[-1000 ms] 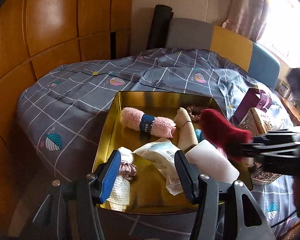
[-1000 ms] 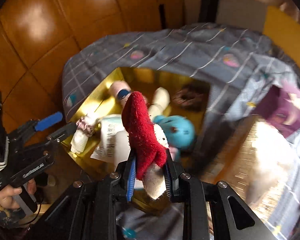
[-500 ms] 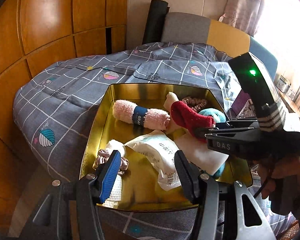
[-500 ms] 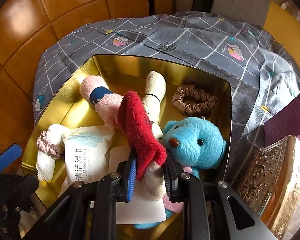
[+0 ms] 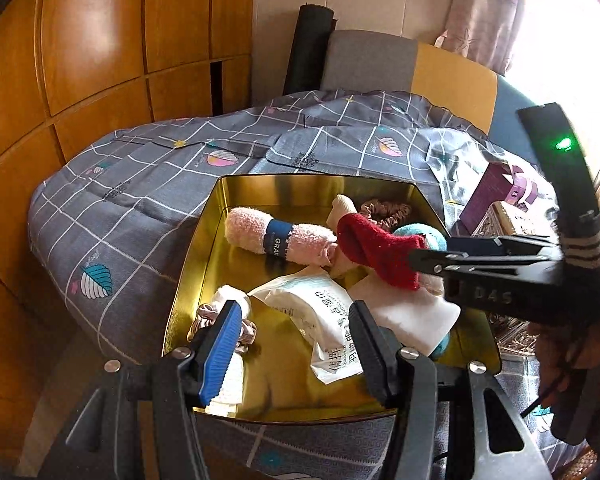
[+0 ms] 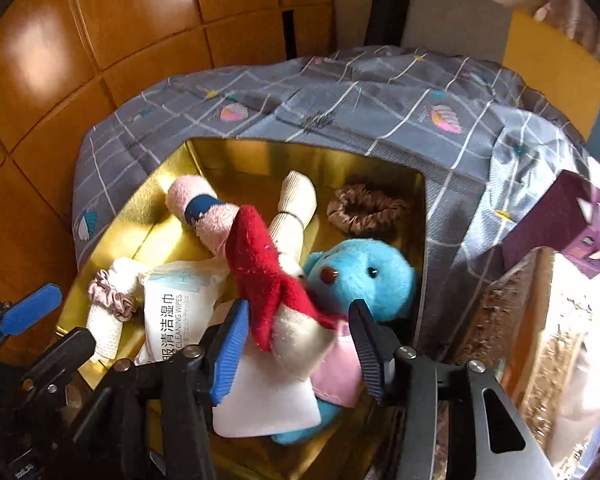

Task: Organize soft objects
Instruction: 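Lower the red sock into the gold tray and open the right gripper, then move both grippers back over the blue tissue pack and white glove, then grasp the white knit glove with the right gripper while the left grasps the blue Tempo pack, then carry the blue Tempo pack into the gold tray with the left gripper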

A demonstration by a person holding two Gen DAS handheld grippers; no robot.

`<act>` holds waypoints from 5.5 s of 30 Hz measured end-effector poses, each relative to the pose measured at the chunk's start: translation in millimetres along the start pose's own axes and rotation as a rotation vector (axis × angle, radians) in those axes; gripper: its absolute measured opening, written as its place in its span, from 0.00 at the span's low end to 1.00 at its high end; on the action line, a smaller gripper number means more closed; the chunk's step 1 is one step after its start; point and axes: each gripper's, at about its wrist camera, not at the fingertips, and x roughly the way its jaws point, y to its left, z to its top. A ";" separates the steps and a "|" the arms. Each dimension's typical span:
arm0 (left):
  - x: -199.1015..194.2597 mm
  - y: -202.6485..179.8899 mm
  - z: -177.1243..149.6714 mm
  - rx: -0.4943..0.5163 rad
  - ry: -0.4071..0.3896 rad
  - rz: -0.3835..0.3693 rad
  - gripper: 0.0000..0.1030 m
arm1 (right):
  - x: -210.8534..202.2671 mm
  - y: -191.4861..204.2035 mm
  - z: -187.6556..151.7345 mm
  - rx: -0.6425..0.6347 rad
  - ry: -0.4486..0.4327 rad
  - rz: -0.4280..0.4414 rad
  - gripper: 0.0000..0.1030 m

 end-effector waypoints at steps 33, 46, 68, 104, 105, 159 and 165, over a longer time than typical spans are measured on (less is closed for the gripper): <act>-17.0 -42.0 -3.4 0.115 -0.026 -0.025 0.55 | -120.5 -45.6 -55.0 0.021 -0.302 -0.171 0.69; -22.1 -71.9 -6.1 0.195 -0.029 -0.058 0.55 | -150.0 -116.2 -94.9 0.212 -0.326 -0.274 0.79; -48.0 -125.5 1.8 0.318 -0.086 -0.129 0.55 | -204.7 -317.2 -170.7 0.612 -0.285 -0.602 0.82; -68.0 -243.9 7.6 0.530 -0.067 -0.412 0.55 | -117.4 -469.8 -209.9 0.653 0.162 -0.685 0.72; -68.7 -247.8 8.2 0.539 -0.070 -0.414 0.55 | -116.9 -471.2 -210.6 0.664 0.166 -0.655 0.41; 188.2 -644.6 23.4 0.473 0.552 -0.468 0.57 | -154.5 -470.3 -262.5 0.995 0.105 -0.476 0.41; 142.7 -601.9 38.6 0.548 0.393 -0.494 0.57 | -148.1 -462.5 -253.4 0.934 0.128 -0.507 0.39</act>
